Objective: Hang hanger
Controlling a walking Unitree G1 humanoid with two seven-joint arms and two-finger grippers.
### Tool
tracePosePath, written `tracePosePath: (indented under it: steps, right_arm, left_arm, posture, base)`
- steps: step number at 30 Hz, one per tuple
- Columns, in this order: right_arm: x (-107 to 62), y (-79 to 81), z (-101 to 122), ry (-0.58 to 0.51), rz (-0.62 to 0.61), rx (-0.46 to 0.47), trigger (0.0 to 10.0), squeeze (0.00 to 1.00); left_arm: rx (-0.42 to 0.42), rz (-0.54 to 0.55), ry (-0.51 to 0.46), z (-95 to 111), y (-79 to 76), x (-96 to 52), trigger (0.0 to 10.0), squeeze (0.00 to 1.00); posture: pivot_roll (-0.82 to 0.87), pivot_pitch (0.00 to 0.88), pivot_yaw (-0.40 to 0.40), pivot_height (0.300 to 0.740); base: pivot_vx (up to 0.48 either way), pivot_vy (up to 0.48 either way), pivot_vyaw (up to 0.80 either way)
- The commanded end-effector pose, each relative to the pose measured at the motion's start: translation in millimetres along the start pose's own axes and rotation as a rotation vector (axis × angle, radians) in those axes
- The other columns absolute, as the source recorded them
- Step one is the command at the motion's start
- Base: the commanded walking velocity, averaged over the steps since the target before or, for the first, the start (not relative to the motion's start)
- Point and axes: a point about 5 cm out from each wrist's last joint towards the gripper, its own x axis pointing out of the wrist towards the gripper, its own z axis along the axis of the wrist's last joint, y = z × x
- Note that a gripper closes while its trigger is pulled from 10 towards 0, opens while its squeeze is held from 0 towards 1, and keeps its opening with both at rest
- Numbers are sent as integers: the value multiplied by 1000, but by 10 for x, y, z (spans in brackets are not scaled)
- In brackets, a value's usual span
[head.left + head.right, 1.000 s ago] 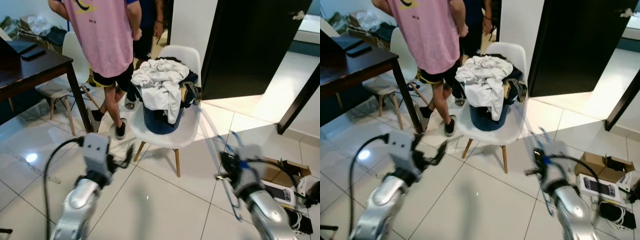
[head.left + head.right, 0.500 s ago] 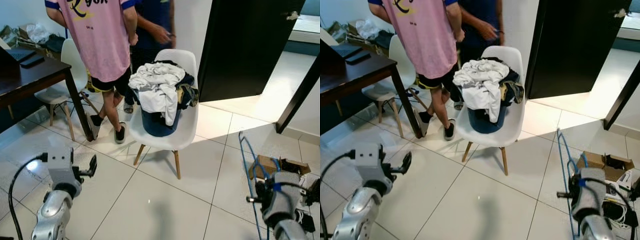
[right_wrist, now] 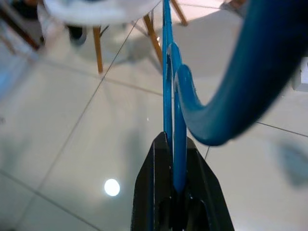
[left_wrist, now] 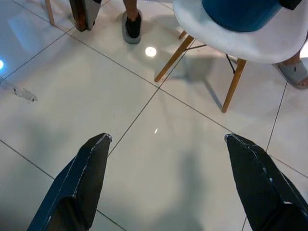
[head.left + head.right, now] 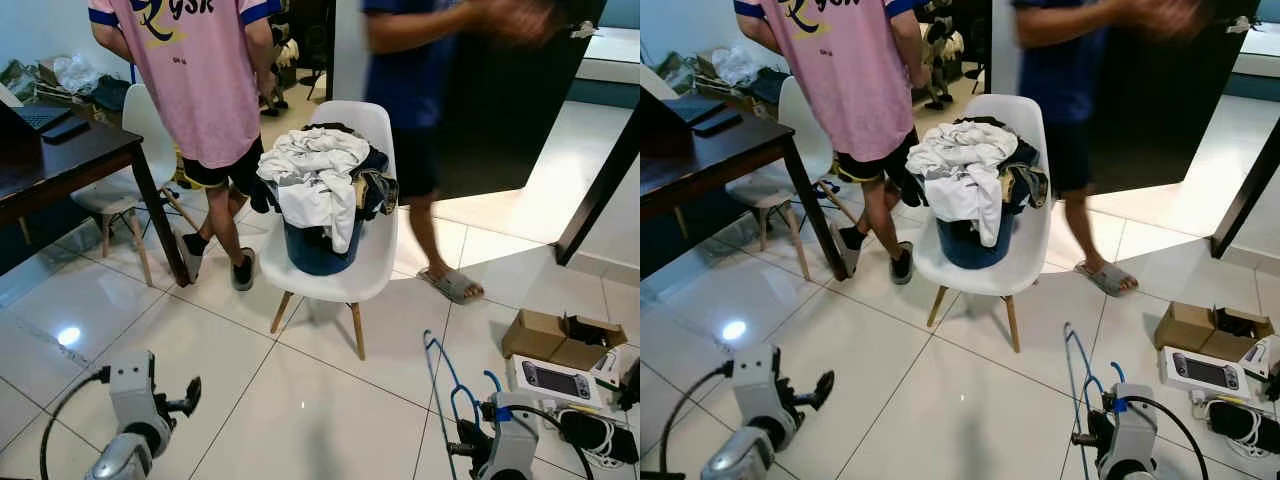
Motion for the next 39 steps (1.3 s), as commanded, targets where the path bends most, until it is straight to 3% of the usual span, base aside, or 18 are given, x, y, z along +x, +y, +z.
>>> tracePosePath:
  steps: [1,14,39]
  right_arm:
    - [13,-44,6,-48,1,107,10000,0]
    - [6,-135,-66,-33,42,160,10000,0]
    - [-18,-113,-37,-64,68,184,10000,0]
  left_arm:
    - [3,-30,-16,4,0,22,10000,0]
    - [0,-72,-35,-48,-53,6,10000,0]
    - [-7,-110,-30,-78,-34,-23,10000,0]
  posture:
    - [-14,0,17,740]
    - [-5,0,-21,740]
    - [-45,0,12,740]
  base:
    - [0,0,0]
    - [0,0,0]
    - [0,0,0]
